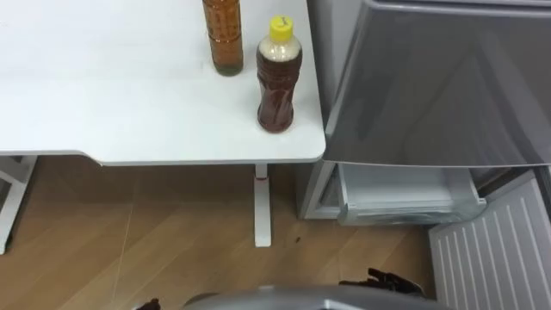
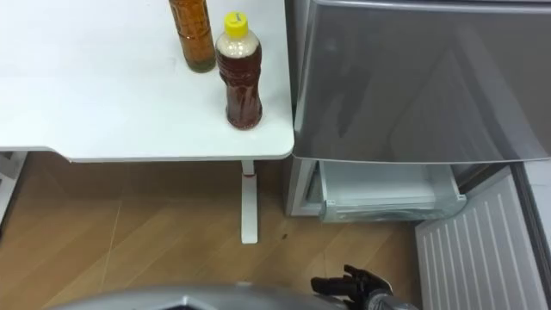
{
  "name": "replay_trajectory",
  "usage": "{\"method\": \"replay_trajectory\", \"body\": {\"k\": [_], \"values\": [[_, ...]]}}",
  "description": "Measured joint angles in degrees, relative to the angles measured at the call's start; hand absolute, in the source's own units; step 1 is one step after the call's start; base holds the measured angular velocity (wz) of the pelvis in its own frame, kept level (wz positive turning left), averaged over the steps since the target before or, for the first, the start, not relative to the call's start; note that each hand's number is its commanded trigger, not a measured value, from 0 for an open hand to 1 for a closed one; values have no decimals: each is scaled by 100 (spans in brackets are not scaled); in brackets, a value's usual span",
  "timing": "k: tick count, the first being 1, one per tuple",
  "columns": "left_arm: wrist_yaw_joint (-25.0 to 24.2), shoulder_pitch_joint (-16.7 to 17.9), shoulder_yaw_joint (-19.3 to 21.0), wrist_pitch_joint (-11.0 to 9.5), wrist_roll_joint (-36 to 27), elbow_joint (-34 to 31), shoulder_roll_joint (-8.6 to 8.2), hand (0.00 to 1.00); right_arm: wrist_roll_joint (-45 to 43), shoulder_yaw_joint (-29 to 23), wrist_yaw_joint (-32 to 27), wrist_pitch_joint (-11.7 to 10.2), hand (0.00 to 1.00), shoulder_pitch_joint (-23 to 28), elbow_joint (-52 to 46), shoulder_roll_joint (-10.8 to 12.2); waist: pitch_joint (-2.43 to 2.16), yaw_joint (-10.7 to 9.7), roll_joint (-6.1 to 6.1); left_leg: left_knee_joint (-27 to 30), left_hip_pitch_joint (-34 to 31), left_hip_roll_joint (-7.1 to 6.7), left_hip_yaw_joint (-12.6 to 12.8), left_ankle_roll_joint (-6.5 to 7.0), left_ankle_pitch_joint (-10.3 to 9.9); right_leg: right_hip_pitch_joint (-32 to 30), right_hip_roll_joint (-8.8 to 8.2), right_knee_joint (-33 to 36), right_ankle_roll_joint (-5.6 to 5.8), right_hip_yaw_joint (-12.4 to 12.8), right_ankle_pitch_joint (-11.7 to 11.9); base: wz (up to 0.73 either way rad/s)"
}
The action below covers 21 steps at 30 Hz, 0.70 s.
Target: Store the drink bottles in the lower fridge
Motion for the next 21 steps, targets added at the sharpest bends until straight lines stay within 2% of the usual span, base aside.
{"method": "replay_trajectory", "body": {"k": [5, 12, 21], "values": [[-2, 14, 26, -34, -297, 56, 2, 0, -38, -75, 34, -11, 0, 5, 0, 0, -3, -5, 11, 3, 15, -3, -1, 0, -1, 53, -2, 8, -3, -2, 6, 1], [53, 104, 309, -27, -1059, 276, -5, 0, -69, -170, -93, -11, 0, -1, 125, 0, 6, 4, 67, -8, 91, -8, 6, 3, -3, 112, -1, 1, -1, 43, 2, 0], [282, 115, 361, -30, -1236, 265, -5, 0, -34, -307, -166, 0, 0, -11, 130, -2, 7, -9, 127, -14, 103, -10, -18, 4, -5, 158, -2, 4, -3, -3, -13, 1]]}}
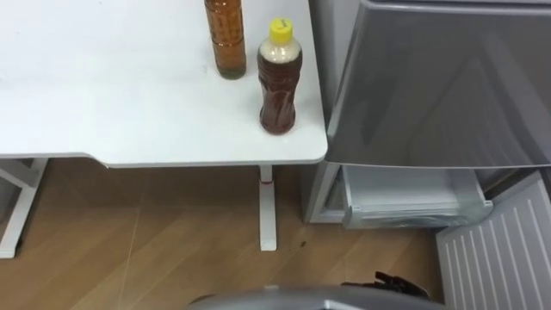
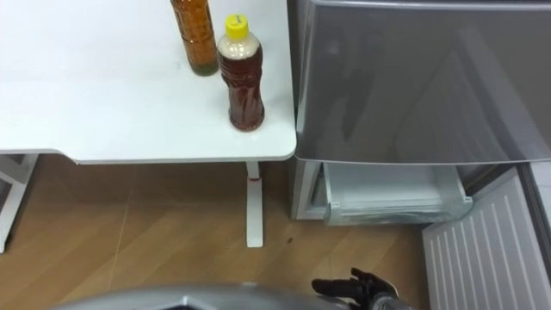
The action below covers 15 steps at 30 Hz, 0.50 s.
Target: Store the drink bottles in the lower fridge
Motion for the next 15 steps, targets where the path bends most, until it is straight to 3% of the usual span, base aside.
{"method": "replay_trajectory", "body": {"k": [6, 15], "values": [[277, -50, 133, -41, -712, -2, -2, 0, 48, 2, 16, 7, 0, -5, 50, 3, 1, 2, -5, 1, -1, -4, 0, 0, 0, 3, -1, -6, 0, -2, 0, 0], [919, -79, 400, -516, -2024, -68, -11, 0, 182, 12, 13, -7, 0, 1, 98, 2, 2, 23, -14, 14, 19, -12, -1, 0, 0, 2, -7, -4, 1, 0, 0, 0]]}}
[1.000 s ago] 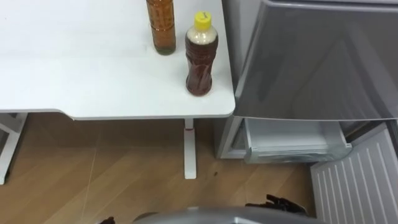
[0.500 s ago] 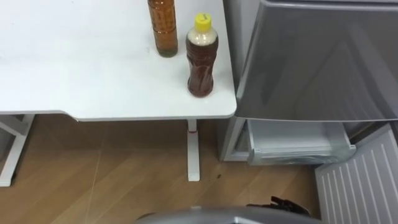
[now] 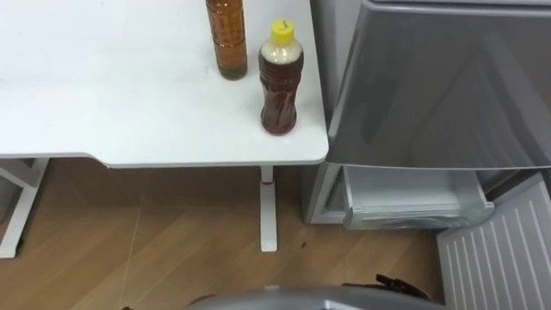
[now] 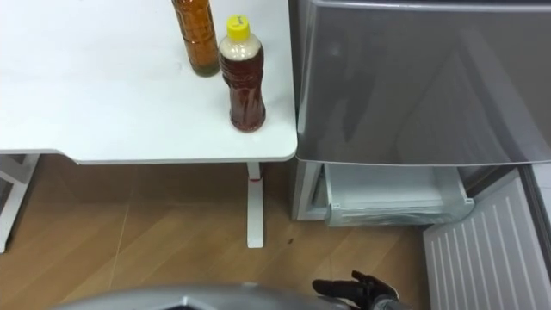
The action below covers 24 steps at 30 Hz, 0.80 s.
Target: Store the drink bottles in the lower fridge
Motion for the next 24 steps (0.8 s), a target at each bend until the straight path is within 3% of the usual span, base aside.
{"method": "replay_trajectory", "body": {"k": [5, 9, 14, 18, 24], "values": [[758, 107, 405, -131, -513, -740, -73, 0, 20, -1, 0, -1, 0, 17, -23, -1, -5, 33, -23, -17, -34, -7, -28, 3, 2, -57, -5, 8, 6, -20, -6, 1], [1359, 74, 602, -477, -849, -1201, -78, 0, -1, -19, -3, -5, 0, 79, -89, -4, -27, 133, -42, -73, -15, -23, -35, 5, 3, -25, -14, 13, 6, -12, -4, 0], [1991, 157, 600, -761, -1177, -1862, -100, 0, 3, -16, -83, -77, 0, 148, -139, -3, -55, 174, -27, -77, 29, -45, -70, 5, 3, -6, -30, 0, 11, -18, -6, 2], [2463, 117, 582, -1133, -1205, -2416, -119, 0, -31, -12, -84, -122, 0, 181, -160, -2, -60, 251, -65, -70, 36, -50, -68, 5, 3, 2, -36, 6, 13, -22, -7, 0], [2990, 116, 318, -1368, -1066, -3240, -142, 0, -109, -13, -90, -206, 0, 180, -158, -2, -58, 213, -63, -48, -10, -67, -178, 14, 8, 13, -41, 11, 20, -96, -7, 7]]}}
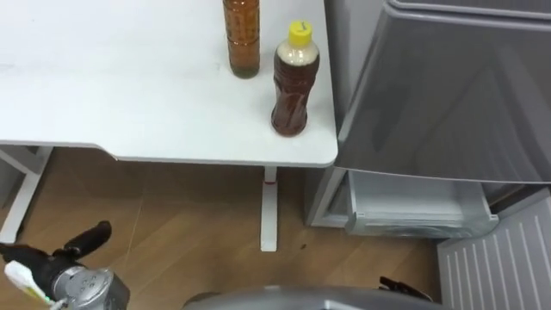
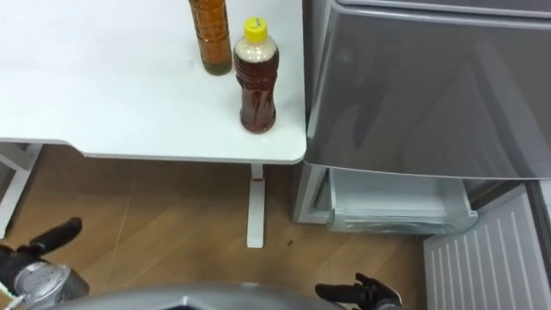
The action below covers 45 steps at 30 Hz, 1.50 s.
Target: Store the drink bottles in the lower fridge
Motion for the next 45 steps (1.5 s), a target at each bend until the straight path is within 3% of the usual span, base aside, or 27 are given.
{"method": "replay_trajectory", "body": {"k": [2, 7, 11, 13, 19, 26, 29, 34, 39, 45], "values": [[109, 5, 6, -8, 164, -350, 2, 0, -48, -8, -1, -57, 0, 9, 0, -5, 4, -8, 12, 15, -1, 0, -28, 0, 0, 1, 5, 0, -1, -1, 0, 2], [346, 0, -73, -274, 551, -1307, 82, 0, 67, -5, 3, -183, 0, 40, -34, -23, 47, -86, 86, -1, -9, -3, -55, 0, 0, -6, 6, -4, -1, -3, -1, 0], [352, -65, -76, -318, 899, -2377, 197, 0, 95, -6, 7, -281, 0, 64, -12, -57, 64, -103, 109, -12, -15, -17, -113, 0, 0, -26, 9, -15, -2, 11, -2, 0], [337, -137, -77, -434, 1072, -2881, 217, 0, 111, -7, 7, -298, 0, 71, 14, -115, 71, -111, 129, -11, -12, -30, -109, 0, 0, -21, -1, -16, -1, 10, -2, 0], [214, -166, -49, -457, 1683, -4106, 263, 0, 77, -143, -52, -402, 0, 110, 39, -121, 63, -173, 128, -10, -23, -38, -122, 0, 0, -17, 1, -98, 2, 31, -4, 0], [-43, -197, -83, -464, 2155, -4992, 288, 0, 98, -236, -44, -500, 0, 120, 97, -123, 55, -270, 148, -12, -5, -42, -126, 0, 0, -4, 4, -87, 2, 87, -1, -2], [-234, -222, -117, -464, 2167, -5337, 288, 0, 85, -233, -29, -534, 0, 53, 185, -123, 60, -361, 136, -8, -13, -43, -143, 0, 0, -5, 5, -87, 2, 81, -2, 2], [-699, -542, -268, -490, 2140, -5595, 287, 0, 94, -230, 89, -602, 0, -5, 279, -125, 76, -400, 124, 6, -24, -43, -130, 0, 0, -11, 4, -97, 3, 90, -2, 0], [-1514, -763, -807, -484, 1604, -5739, 291, 0, 94, -212, 141, -614, 0, -33, 307, -122, 73, -448, 65, 6, -20, -44, -138, 1, 1, -18, 4, -97, 3, 95, -2, 0], [-2394, -820, -1217, -413, 1469, -5837, 274, 0, 70, -217, 152, -614, 0, -134, 393, -115, 75, -574, 61, 1, -20, -43, -122, 1, 1, -16, 4, -87, 3, 105, -3, 0]]}}
